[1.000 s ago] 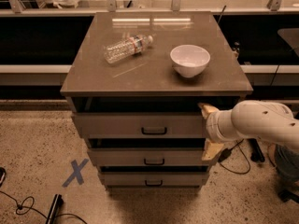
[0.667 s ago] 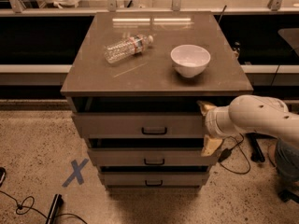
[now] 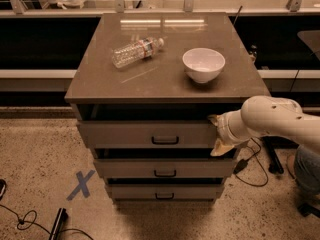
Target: Open top drawer
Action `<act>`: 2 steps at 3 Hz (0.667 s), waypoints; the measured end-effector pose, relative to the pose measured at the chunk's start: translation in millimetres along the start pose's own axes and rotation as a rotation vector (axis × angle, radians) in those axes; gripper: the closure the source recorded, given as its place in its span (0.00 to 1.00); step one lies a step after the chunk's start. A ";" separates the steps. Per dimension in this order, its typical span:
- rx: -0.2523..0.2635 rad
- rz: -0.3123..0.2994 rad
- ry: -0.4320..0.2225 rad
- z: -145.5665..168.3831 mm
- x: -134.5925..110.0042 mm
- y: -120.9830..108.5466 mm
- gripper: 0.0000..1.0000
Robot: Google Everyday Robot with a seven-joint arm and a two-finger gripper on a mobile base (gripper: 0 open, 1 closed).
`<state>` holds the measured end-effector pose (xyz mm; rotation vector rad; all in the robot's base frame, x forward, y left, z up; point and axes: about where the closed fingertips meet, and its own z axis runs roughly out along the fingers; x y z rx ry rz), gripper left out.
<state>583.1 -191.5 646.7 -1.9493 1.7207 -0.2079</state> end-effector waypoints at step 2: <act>-0.042 0.001 0.012 -18.5 -4.5 23.2 0.23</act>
Offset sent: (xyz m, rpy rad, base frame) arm -0.0499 -0.0040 0.0098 -0.0220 0.0644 0.0034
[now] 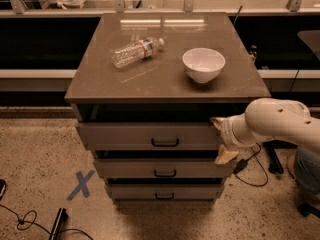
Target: Open top drawer
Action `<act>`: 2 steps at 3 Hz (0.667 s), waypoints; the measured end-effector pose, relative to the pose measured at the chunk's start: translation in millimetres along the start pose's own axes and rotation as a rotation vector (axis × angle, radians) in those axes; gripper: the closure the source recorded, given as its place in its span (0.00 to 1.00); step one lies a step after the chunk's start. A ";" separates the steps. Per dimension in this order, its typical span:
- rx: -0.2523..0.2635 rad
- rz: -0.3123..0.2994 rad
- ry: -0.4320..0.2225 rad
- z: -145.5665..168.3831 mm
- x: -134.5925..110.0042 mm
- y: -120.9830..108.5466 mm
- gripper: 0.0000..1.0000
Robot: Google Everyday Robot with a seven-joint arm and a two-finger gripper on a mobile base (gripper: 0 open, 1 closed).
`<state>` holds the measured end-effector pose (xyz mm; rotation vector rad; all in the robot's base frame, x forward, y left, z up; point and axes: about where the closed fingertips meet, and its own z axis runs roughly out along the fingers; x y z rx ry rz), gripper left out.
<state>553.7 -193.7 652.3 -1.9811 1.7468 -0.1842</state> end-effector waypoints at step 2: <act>-0.064 -0.022 -0.066 -23.2 -22.5 33.0 0.18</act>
Offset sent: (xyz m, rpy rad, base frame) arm -0.0582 0.0180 0.0148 0.0559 0.0809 0.0870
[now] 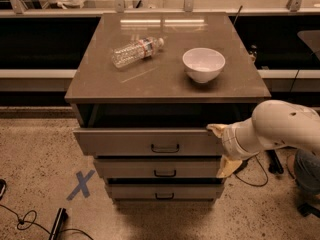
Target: Open top drawer
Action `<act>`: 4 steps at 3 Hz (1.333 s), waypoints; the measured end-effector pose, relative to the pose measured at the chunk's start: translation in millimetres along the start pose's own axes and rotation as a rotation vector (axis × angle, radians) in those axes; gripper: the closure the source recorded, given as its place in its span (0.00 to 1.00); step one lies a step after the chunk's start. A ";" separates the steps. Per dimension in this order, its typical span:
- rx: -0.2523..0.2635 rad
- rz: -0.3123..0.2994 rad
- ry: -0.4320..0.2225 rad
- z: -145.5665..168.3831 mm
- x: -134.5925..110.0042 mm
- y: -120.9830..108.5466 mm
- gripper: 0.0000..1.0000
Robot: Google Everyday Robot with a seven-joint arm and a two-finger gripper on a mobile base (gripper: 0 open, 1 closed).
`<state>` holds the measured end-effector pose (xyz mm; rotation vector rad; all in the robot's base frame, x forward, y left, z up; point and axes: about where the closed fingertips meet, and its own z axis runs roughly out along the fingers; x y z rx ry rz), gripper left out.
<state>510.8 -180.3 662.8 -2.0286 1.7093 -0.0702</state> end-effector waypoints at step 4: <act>0.033 -0.040 -0.064 -31.9 -24.2 2.3 0.00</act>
Offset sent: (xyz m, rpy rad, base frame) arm -0.0380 0.0119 0.0092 0.0834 0.0431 0.0413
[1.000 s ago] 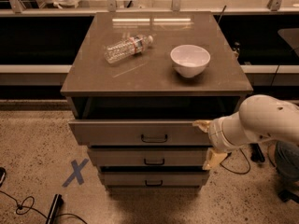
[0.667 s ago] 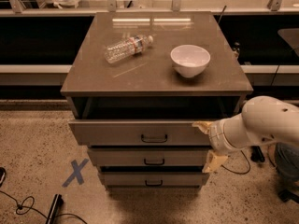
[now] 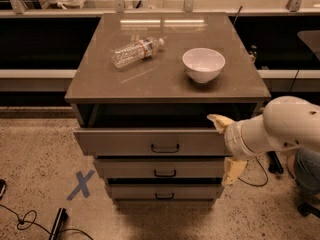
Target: Open top drawer
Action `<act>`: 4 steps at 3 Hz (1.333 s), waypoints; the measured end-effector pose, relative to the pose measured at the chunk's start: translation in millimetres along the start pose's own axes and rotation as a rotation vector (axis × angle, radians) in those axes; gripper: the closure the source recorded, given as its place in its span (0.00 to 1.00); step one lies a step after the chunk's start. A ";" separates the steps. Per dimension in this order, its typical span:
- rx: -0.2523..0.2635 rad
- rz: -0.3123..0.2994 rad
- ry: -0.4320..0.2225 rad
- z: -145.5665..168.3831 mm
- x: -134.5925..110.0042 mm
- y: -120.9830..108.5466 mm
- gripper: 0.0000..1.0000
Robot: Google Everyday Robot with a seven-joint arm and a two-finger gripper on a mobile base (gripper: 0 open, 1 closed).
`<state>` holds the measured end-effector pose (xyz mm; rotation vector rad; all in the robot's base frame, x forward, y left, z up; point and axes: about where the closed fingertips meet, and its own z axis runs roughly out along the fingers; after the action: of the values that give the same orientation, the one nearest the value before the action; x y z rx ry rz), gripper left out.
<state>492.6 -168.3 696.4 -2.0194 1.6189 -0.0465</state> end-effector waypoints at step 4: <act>-0.040 0.005 0.046 48.9 37.4 -26.3 0.15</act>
Offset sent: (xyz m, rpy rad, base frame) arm 0.0598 -0.0129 -0.0103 -0.0488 -0.0444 -0.0196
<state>543.7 -180.1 654.9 -2.0579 1.6658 -0.0599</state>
